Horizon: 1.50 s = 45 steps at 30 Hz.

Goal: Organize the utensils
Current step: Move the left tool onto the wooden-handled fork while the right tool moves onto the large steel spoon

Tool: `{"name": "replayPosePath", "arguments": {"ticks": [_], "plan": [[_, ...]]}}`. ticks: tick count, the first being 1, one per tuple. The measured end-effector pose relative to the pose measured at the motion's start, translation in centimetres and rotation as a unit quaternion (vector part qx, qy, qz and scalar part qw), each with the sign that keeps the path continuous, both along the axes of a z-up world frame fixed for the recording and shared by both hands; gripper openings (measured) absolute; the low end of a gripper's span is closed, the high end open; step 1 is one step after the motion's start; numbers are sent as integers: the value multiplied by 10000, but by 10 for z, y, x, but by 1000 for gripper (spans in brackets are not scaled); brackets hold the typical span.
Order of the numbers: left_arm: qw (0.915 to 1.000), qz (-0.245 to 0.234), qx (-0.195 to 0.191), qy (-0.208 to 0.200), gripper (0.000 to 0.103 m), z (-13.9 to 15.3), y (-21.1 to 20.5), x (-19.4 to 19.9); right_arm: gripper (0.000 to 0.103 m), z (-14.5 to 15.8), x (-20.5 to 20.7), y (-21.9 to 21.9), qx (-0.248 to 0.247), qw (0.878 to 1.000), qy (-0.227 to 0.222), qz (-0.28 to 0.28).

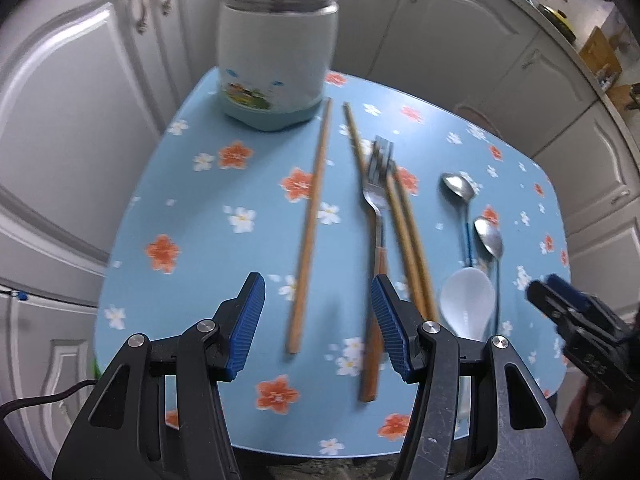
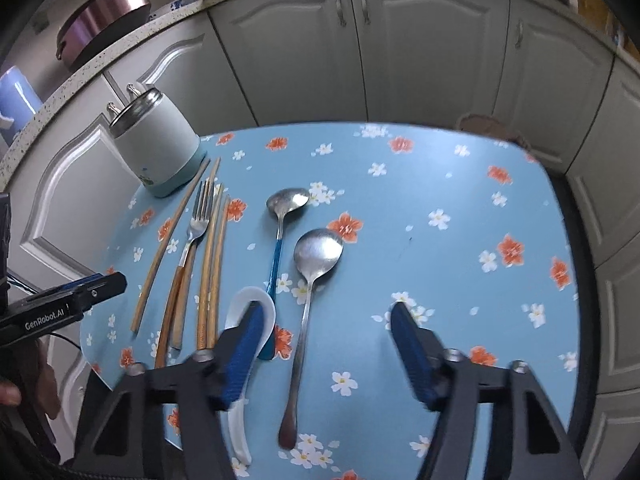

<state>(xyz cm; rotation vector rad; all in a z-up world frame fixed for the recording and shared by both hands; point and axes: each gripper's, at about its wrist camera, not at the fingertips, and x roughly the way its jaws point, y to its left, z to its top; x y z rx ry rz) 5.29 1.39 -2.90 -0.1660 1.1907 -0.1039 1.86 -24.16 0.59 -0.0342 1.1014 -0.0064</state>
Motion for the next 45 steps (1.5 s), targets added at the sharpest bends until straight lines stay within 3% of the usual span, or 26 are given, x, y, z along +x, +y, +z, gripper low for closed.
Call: {"name": "replayPosePath", "arguments": {"ticks": [4, 24, 28, 36, 39, 41, 43, 45], "plan": [[10000, -46, 25, -35, 55, -1, -8, 6, 49, -9, 7, 3, 43, 9999, 103, 56], [9991, -318, 163, 228, 54, -26, -43, 48, 48, -33, 35, 1, 177, 9989, 425, 3], [9990, -288, 128, 302, 40, -31, -44, 55, 48, -34, 37, 1, 180, 9989, 430, 35], [9986, -334, 141, 375, 24, -37, -44, 62, 48, -38, 44, 5, 67, 9991, 393, 107], [9987, -297, -20, 417, 17, -38, -39, 63, 48, -40, 45, 6, 18, 9992, 355, 168], [9985, -278, -133, 451, 13, -38, -36, 65, 44, -41, 46, 7, -26, 9993, 314, 215], [9985, -295, -129, 440, 10, -38, -35, 65, 32, -43, 47, 7, -35, 9992, 282, 271], [9987, -286, -110, 404, 8, -37, -35, 65, 31, -42, 47, 8, -20, 9991, 236, 342]]}}
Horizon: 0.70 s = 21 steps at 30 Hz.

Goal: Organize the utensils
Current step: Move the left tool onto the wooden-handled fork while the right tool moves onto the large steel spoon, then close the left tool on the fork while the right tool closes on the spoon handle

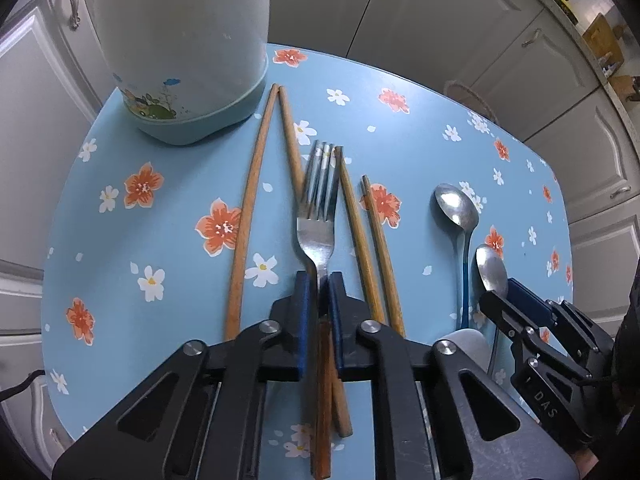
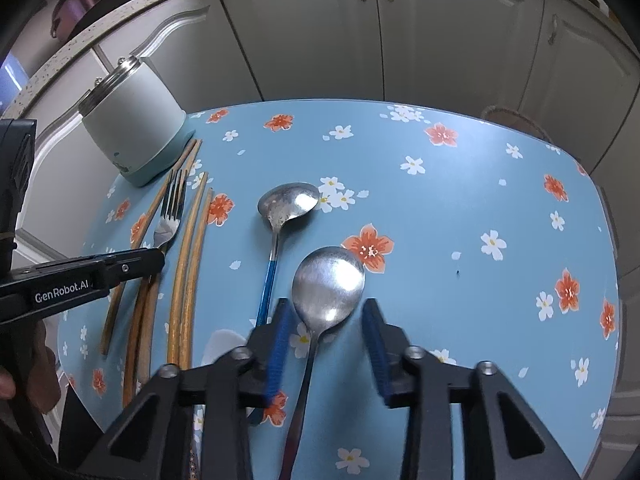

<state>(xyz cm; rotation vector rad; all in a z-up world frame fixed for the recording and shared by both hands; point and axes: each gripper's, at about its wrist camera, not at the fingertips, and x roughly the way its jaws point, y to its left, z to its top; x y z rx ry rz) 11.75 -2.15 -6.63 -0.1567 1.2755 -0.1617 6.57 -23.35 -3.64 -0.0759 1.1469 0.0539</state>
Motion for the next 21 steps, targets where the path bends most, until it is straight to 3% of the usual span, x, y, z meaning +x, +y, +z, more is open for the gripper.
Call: {"name": "replayPosePath", "arguments": {"ticks": [6, 8, 16, 18, 20, 21], "plan": [[9996, -2, -275, 8, 6, 7, 9, -1, 26, 4, -4, -1, 103, 9999, -35, 64], [9995, 4, -322, -12, 5, 10, 14, -3, 5, 6, -7, 0, 148, 9998, -54, 118], [9991, 72, -424, 51, 4, 9, 16, -1, 4, 7, -10, -4, 177, 9998, -31, 93], [9989, 153, -432, 21, 11, 10, 15, 2, 4, 9, -11, -6, 194, 9998, -52, 10], [9987, 243, -446, 2, 32, 12, 18, 7, 7, 11, -11, -7, 251, 9997, -62, -29], [9986, 293, -449, -18, 34, 12, 18, 11, 13, 13, -11, -7, 270, 9996, -75, -32]]}}
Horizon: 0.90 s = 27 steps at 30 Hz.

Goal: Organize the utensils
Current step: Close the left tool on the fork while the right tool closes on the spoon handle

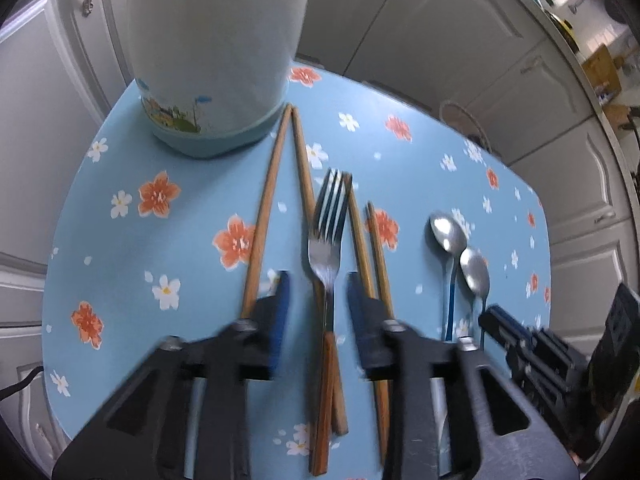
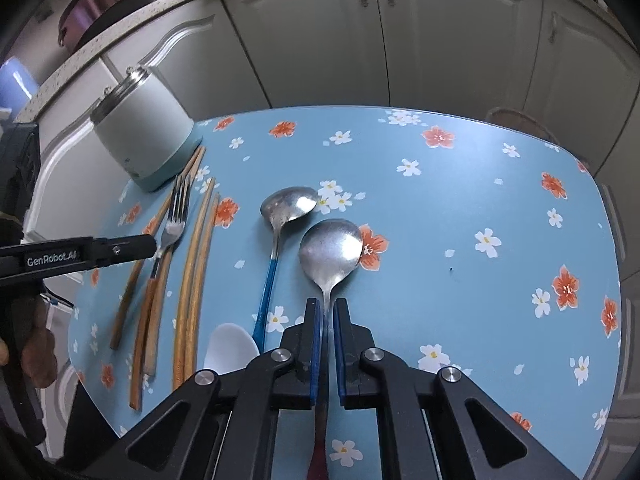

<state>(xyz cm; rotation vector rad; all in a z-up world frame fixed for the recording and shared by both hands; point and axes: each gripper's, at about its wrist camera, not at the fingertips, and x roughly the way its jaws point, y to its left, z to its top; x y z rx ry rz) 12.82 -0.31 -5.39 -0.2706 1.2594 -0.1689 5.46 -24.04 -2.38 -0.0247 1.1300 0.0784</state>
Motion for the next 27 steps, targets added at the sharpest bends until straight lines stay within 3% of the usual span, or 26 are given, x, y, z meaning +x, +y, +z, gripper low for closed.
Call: {"name": "replayPosePath", "arguments": {"ticks": [1, 3, 13, 15, 20, 27], "plan": [[10000, 32, 37, -23, 36, 0, 0, 4, 32, 2, 0, 0, -26, 10000, -36, -20], [9998, 7, 202, -26, 41, -1, -4, 12, 48, 7, -2, 0, -38, 9999, -146, -45], [9967, -23, 812, -26, 40, -9, -21, 36, 48, 10, -3, -5, 131, 9998, -118, -29], [9967, -25, 805, -23, 39, -10, -22, 39, 48, 8, 0, -4, 121, 9999, -87, -6], [9970, -74, 773, -38, 22, -9, -22, 42, 48, 1, 3, -5, 90, 9999, -13, -42], [9985, -137, 527, -110, 20, -2, -20, 41, 48, -4, 8, -4, 93, 10000, 31, -13]]}}
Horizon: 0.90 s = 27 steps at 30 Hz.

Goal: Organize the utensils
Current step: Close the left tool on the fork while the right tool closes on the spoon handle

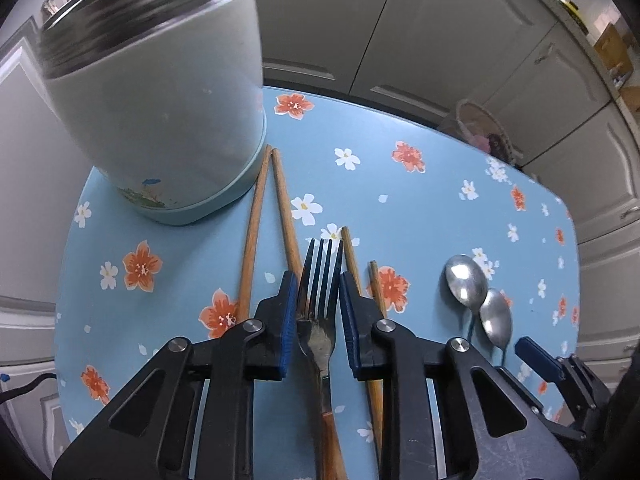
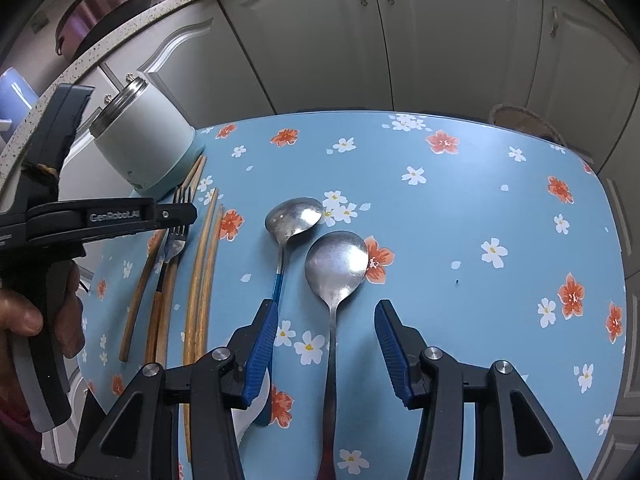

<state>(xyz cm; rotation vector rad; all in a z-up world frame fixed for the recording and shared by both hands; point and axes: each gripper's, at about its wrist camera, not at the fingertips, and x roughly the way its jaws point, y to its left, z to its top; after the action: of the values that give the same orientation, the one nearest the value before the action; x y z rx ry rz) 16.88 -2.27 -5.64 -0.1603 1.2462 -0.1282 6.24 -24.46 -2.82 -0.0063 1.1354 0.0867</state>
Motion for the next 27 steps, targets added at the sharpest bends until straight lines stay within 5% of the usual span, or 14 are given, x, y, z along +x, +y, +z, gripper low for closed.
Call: {"name": "replayPosePath", "arguments": {"ticks": [17, 19, 24, 27], "plan": [[9990, -19, -412, -148, 17, 29, 20, -23, 48, -9, 11, 6, -173, 9998, -68, 31], [9991, -20, -398, -148, 5, 29, 18, -23, 48, -11, 16, 7, -289, 9996, -44, 30], [9989, 36, -420, -202, 5, 34, 22, -23, 48, -13, 26, 9, -452, 9989, -14, 117], [9990, 46, -427, -156, 5, 30, 23, -22, 36, -15, 29, 13, -624, 9978, -25, 216]]}}
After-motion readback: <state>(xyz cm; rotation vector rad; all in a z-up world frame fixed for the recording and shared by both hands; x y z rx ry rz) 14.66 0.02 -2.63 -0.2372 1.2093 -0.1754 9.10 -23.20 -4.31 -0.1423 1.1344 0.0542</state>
